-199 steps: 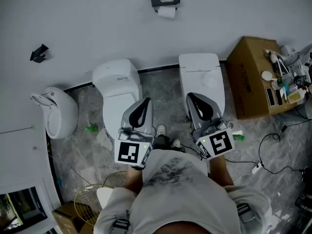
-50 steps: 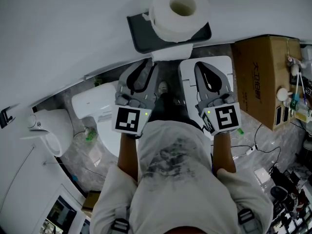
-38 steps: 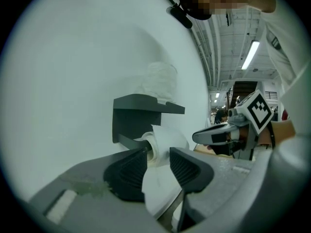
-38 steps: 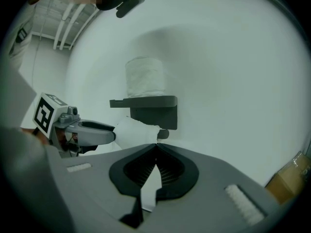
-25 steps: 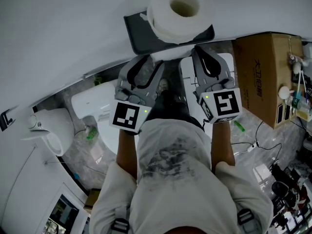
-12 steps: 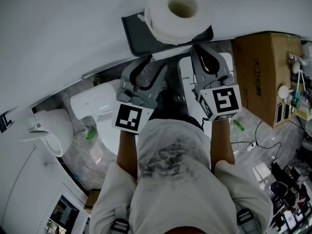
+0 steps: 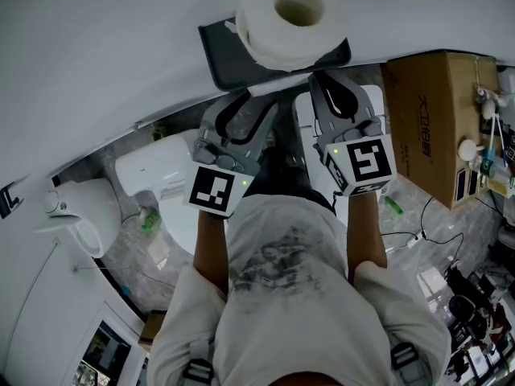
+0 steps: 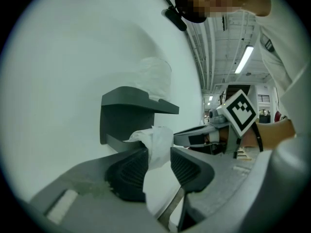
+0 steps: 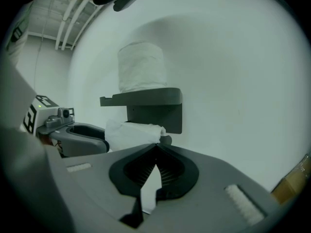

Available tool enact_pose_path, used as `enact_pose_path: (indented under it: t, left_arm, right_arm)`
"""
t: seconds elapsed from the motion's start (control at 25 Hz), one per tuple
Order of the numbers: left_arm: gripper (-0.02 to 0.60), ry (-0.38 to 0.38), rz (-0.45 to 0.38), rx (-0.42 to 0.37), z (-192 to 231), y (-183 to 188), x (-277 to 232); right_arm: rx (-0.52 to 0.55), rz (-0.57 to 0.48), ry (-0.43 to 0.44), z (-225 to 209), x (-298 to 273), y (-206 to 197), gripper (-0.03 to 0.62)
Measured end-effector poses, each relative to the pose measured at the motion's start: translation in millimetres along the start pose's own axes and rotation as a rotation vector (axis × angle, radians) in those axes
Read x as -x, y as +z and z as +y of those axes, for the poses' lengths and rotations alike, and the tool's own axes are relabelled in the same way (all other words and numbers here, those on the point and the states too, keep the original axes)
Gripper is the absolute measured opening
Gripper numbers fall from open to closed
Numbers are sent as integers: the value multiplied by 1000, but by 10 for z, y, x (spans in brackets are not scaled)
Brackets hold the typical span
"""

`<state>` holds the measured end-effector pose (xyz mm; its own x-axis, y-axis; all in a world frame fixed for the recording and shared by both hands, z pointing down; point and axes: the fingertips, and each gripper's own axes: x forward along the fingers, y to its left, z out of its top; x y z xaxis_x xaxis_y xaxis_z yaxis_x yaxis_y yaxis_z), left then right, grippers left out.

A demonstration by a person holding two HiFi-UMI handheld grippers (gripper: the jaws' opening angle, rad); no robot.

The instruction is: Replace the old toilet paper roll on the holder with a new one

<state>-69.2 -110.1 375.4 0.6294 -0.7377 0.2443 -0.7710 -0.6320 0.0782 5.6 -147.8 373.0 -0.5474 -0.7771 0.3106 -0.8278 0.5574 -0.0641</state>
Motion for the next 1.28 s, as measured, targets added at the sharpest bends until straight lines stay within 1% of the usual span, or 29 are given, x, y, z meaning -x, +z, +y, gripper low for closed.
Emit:
enact_pose_path:
  t: [0.08, 0.16, 0.36, 0.4, 0.44, 0.48, 0.72, 1.28]
  left_arm:
    - [146, 30, -1, -14, 40, 4, -6]
    - [147, 41, -3, 2, 39, 6, -16]
    - [146, 8, -9, 18, 12, 32, -50]
    - [133, 13, -13, 22, 28, 35, -52]
    - [97, 20, -18, 26, 49, 36, -52]
    - [78, 23, -20, 27, 65, 34, -53]
    - [60, 4, -19, 4, 50, 40, -52]
    - [37, -59, -24, 16, -89, 111, -119]
  right_arm:
    - [1, 3, 12, 19, -16, -10, -2]
    - [-1, 4, 14, 23, -24, -7, 0]
    - [-8, 5, 10, 9, -27, -1, -2]
    - [-9, 5, 11, 7, -27, -2, -1]
    - [-9, 5, 13, 6, -27, -4, 0]
    - [-8, 6, 16, 6, -26, -7, 0]
    - [-3, 5, 16, 2, -2, -6, 0]
    - [-9, -11, -21, -92, 195, 8, -1]
